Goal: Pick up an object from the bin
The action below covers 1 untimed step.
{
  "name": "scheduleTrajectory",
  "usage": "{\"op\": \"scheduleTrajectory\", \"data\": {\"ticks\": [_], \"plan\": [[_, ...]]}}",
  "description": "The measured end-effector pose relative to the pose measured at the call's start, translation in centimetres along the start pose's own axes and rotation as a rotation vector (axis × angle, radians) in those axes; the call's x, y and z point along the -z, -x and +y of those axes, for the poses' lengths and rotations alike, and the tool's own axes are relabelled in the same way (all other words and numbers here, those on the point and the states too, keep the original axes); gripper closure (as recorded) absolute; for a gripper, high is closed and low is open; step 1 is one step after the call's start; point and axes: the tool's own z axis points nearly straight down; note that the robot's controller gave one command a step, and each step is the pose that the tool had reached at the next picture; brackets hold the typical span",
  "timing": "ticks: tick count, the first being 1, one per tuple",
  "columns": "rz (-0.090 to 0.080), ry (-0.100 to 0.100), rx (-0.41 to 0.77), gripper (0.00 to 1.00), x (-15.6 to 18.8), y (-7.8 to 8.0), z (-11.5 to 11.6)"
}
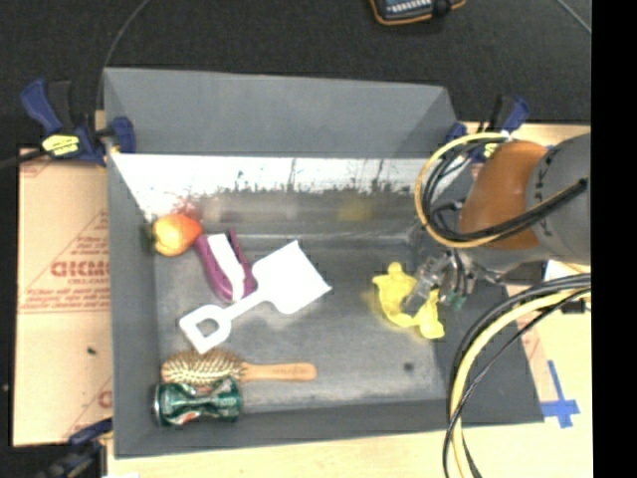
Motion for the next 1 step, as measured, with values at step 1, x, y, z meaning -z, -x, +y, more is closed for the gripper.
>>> {"op": "scheduleTrajectory", "data": {"ticks": [1], "plan": [[0.006, -0.002, 0.003, 1.0, 3.65, -0.12, -0.12]]}}
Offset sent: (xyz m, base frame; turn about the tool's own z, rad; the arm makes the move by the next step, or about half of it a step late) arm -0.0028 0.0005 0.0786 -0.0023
